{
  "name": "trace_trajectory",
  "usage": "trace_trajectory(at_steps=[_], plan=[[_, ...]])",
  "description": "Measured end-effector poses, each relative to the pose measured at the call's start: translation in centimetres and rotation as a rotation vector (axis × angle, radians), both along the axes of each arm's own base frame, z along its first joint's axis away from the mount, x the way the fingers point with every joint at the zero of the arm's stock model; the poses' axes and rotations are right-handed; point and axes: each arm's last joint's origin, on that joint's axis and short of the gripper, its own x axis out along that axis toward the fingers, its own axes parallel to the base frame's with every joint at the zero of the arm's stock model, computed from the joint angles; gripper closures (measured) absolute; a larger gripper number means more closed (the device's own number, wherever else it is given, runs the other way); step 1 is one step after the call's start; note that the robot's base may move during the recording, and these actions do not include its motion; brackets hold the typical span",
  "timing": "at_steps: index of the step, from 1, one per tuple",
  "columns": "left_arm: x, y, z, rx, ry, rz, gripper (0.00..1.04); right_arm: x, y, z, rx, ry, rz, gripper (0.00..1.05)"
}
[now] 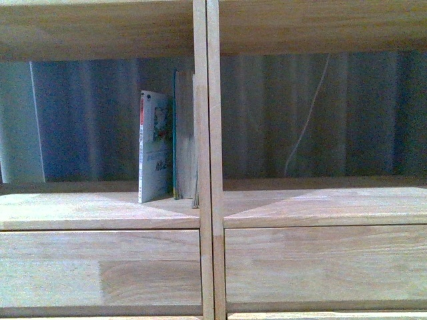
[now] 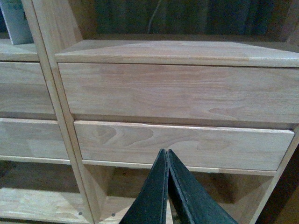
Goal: Organize books on shelf
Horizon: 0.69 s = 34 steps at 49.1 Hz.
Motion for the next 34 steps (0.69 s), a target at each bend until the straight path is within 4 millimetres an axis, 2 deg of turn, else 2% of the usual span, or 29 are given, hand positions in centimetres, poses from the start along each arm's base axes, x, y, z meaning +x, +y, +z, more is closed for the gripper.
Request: trace_trajectory(at_steps=[4, 6, 9, 10, 12, 21, 27, 32, 34], plan=[[0.1, 0.0, -4.6, -0.082, 0.080, 0.006, 0.07, 0.0, 0.0, 0.0, 0.000, 0.000, 0.000, 1.02], [0.1, 0.1, -5.9, -0.106, 0.087, -0.036, 0.10, 0.0, 0.0, 0.0, 0.000, 0.000, 0.000, 1.02], [0.0, 0.3, -5.6, -0.126, 0.025, -0.121, 0.20, 0.0, 0.0, 0.0, -0.001, 0.000, 0.004, 1.02], [0.0, 0.3, -5.6, -0.126, 0.025, -0.121, 0.20, 0.0, 0.0, 0.0, -0.001, 0.000, 0.003, 1.02], [-0.3, 0.3, -5.0, -0.131, -0.039, -0.186, 0.30, 0.0, 0.0, 0.0, 0.000, 0.000, -0.002, 1.02], [-0.5, 0.2, -4.3, -0.133, -0.111, -0.272, 0.61, 0.0, 0.0, 0.0, -0.001, 0.000, -0.001, 1.02], [-0.4, 0.3, -4.5, -0.114, -0.088, -0.295, 0.78, 0.0, 0.0, 0.0, -0.001, 0.000, -0.001, 1.02], [-0.2, 0.7, -5.1, -0.089, -0.025, -0.303, 1.00, 0.0, 0.0, 0.0, -0.001, 0.000, 0.000, 1.02], [-0.2, 0.8, -5.2, -0.089, -0.013, -0.299, 1.02, 0.0, 0.0, 0.0, -0.001, 0.000, -0.001, 1.02]])
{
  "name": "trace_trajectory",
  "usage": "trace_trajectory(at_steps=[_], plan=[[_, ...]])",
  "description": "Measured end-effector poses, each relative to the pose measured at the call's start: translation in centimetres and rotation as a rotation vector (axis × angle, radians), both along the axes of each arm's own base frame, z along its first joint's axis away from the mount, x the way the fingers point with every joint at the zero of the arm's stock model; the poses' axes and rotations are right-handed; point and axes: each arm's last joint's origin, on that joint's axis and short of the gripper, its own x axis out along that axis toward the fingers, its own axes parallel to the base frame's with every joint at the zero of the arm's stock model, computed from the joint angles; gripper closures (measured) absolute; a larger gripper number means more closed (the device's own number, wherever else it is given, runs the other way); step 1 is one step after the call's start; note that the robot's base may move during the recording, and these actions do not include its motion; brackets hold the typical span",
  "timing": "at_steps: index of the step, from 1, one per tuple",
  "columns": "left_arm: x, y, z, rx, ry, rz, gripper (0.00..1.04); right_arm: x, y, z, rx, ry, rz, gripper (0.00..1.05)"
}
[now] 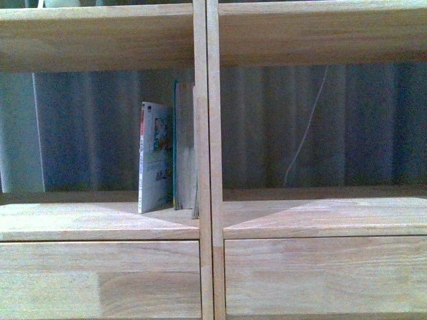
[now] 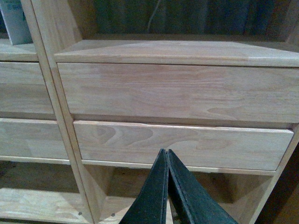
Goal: Organize books on shelf
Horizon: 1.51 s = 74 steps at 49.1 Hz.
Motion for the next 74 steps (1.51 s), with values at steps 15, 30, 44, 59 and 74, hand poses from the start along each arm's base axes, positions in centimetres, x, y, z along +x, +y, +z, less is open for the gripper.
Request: trace_trajectory(at_steps=[15, 30, 44, 59, 74], plan=[[0.2, 1.6, -0.5, 0.022, 0.055, 0.006, 1.02, 0.0, 0.0, 0.0, 0.000, 0.000, 0.000, 1.02], [0.2, 1.6, -0.2, 0.023, 0.045, 0.001, 1.02, 0.0, 0.0, 0.0, 0.000, 0.000, 0.000, 1.02], [0.2, 1.6, -0.1, 0.023, 0.044, 0.001, 0.65, 0.0, 0.0, 0.0, -0.002, 0.000, 0.000, 0.66], [0.2, 1.6, -0.1, 0.023, 0.044, 0.001, 0.17, 0.0, 0.0, 0.0, -0.002, 0.000, 0.000, 0.20], [0.2, 1.6, -0.1, 0.025, 0.044, 0.002, 0.07, 0.0, 0.0, 0.0, -0.002, 0.000, 0.000, 0.07]])
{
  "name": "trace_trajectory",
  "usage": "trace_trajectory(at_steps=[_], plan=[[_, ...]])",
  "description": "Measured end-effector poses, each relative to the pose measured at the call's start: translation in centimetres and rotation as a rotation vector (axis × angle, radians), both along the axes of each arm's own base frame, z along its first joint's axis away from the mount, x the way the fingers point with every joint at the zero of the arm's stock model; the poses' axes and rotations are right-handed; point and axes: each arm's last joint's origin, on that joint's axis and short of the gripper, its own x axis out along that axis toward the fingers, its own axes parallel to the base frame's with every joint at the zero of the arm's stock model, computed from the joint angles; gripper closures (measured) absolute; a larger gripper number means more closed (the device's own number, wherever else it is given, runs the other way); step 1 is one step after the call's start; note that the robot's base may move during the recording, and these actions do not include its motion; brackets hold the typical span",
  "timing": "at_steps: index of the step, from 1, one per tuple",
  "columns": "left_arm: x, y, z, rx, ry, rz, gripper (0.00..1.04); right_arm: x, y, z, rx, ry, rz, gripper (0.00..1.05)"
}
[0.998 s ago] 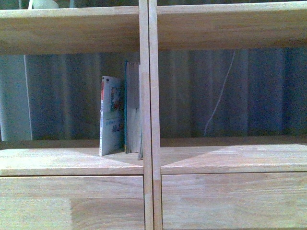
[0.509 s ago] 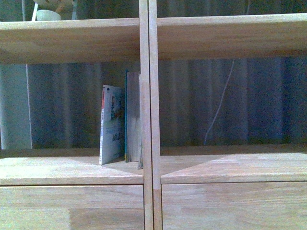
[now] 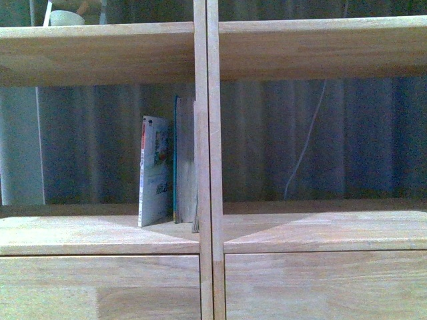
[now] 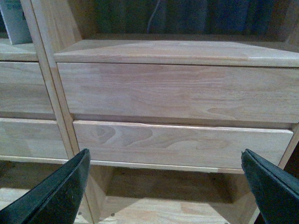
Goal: Organize books on shelf
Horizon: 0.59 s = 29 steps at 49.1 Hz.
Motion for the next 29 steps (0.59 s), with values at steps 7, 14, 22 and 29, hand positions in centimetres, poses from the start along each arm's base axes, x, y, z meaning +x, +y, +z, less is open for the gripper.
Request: trace_trajectory(at_steps=[7, 14, 22, 29], plan=[[0.00, 0.00, 0.00, 0.000, 0.000, 0.000, 0.07, 0.00, 0.00, 0.00, 0.000, 0.000, 0.000, 0.07], [0.00, 0.00, 0.00, 0.000, 0.000, 0.000, 0.07, 0.00, 0.00, 0.00, 0.000, 0.000, 0.000, 0.07], [0.00, 0.00, 0.00, 0.000, 0.000, 0.000, 0.07, 0.00, 0.00, 0.00, 0.000, 0.000, 0.000, 0.07], [0.00, 0.00, 0.00, 0.000, 0.000, 0.000, 0.07, 0.00, 0.00, 0.00, 0.000, 0.000, 0.000, 0.07]])
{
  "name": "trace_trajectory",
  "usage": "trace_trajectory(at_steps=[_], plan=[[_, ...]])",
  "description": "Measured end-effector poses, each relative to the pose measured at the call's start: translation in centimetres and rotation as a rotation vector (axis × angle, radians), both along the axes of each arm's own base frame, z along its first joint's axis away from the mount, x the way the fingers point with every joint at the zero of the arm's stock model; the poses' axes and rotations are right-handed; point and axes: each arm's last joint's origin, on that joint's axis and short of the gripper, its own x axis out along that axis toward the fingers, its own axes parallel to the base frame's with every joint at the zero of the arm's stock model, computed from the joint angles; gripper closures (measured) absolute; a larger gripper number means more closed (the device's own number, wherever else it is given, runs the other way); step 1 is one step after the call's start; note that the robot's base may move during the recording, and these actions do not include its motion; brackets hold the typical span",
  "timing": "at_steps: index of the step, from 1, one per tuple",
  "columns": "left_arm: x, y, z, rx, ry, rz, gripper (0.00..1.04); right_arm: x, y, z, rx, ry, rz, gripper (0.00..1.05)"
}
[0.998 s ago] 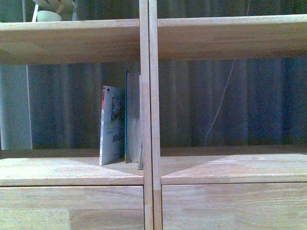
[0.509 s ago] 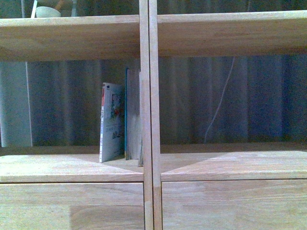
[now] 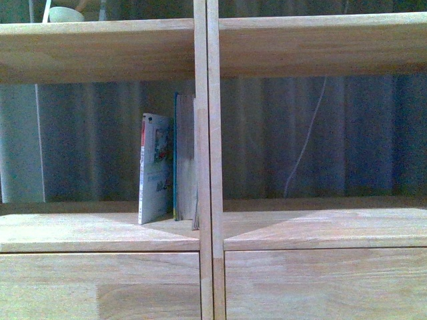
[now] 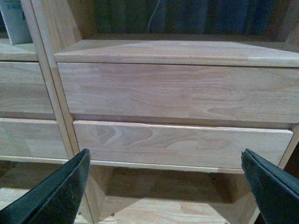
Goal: Organize books on shelf
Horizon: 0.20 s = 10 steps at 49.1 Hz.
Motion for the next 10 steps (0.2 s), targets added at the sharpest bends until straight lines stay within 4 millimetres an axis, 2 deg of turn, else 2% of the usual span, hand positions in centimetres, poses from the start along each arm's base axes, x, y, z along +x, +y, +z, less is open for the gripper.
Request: trace_trajectory(at_steps=[10], plan=[[0.00, 0.00, 0.00, 0.000, 0.000, 0.000, 0.07, 0.00, 0.00, 0.00, 0.000, 0.000, 0.000, 0.07]])
